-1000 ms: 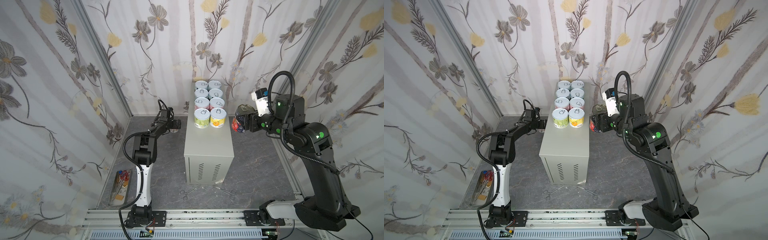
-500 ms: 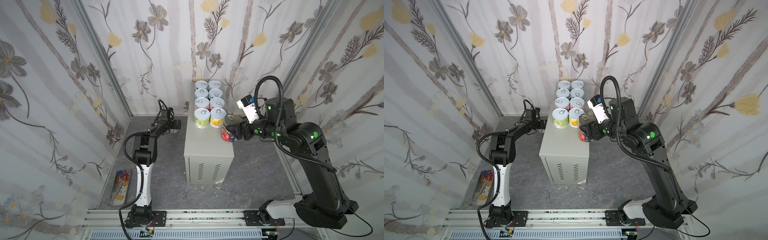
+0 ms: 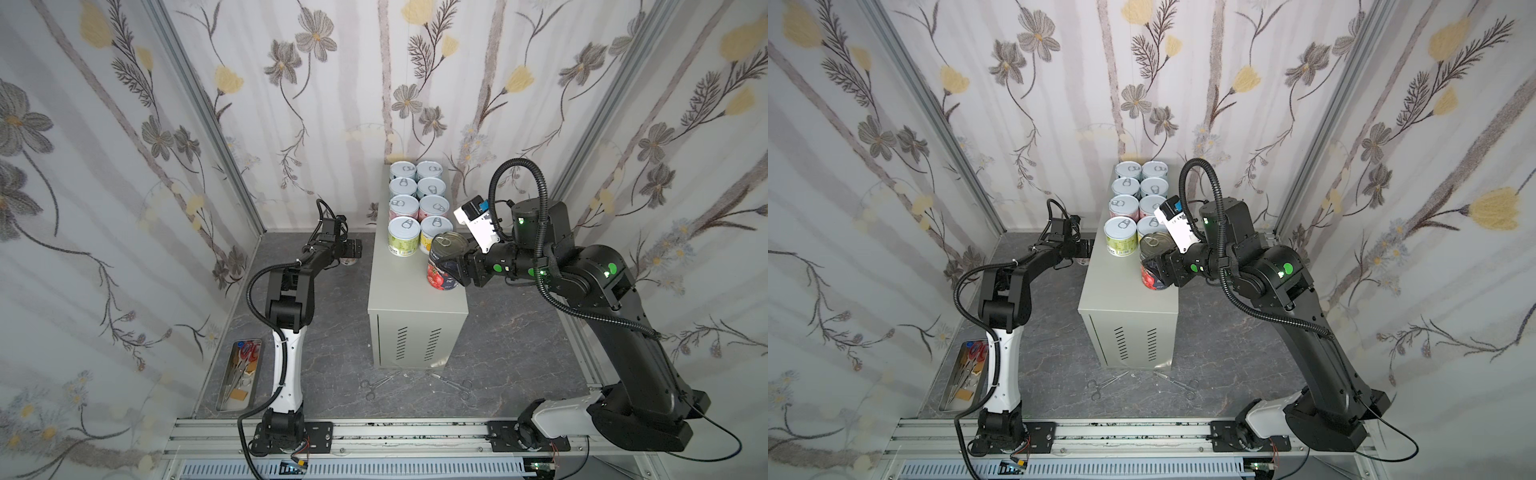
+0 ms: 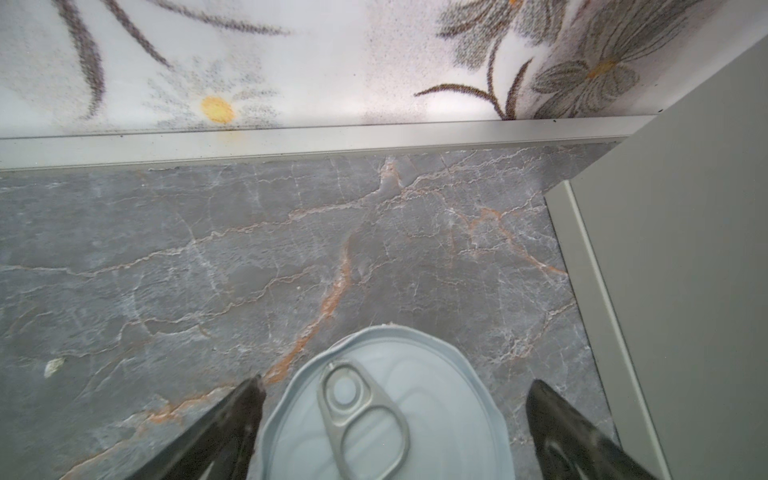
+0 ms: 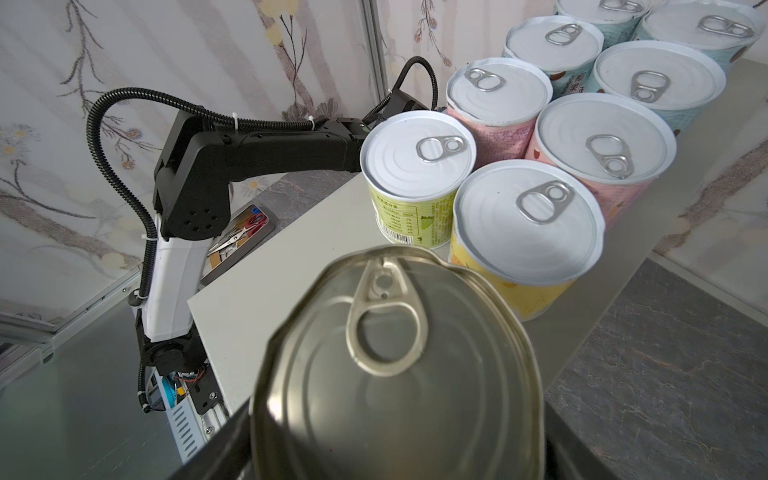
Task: Place and organize the canned foods onto the counter
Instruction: 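Grasp the dark blue tomato can with the right gripper and lift it, then carry the blue can onto the cabinet top beside the cluster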
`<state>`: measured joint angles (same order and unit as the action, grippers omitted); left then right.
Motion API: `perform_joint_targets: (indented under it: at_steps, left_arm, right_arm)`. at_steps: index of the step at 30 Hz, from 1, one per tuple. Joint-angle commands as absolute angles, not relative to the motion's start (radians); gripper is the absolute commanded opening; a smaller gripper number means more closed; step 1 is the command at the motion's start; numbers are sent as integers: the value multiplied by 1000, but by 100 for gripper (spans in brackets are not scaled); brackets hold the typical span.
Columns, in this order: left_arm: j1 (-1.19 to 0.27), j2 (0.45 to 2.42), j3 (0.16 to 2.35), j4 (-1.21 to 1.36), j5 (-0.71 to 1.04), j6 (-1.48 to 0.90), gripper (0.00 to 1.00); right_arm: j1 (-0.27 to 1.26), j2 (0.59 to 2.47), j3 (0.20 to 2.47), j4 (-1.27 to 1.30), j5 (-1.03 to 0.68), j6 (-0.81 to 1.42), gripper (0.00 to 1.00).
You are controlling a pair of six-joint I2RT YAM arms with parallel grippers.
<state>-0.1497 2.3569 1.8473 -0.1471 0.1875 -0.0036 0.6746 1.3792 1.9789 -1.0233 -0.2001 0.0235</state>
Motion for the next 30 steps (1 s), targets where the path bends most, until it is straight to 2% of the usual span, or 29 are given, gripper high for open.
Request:
perform_joint_targets:
  at_steps: [1,11,30]
  left_arm:
    - [-150,2361,1855,-147,198,6,100]
    - [-150,2362,1858,-150,201,9,100]
    - [-152,2369,1868,-166,220,16,100]
  right_arm:
    - [680,1368,1958,-905,-184,5,29]
    - [681,1368,1920,-905,-126,-15,29]
    - [680,1385,1913,-904,-116,-23,33]
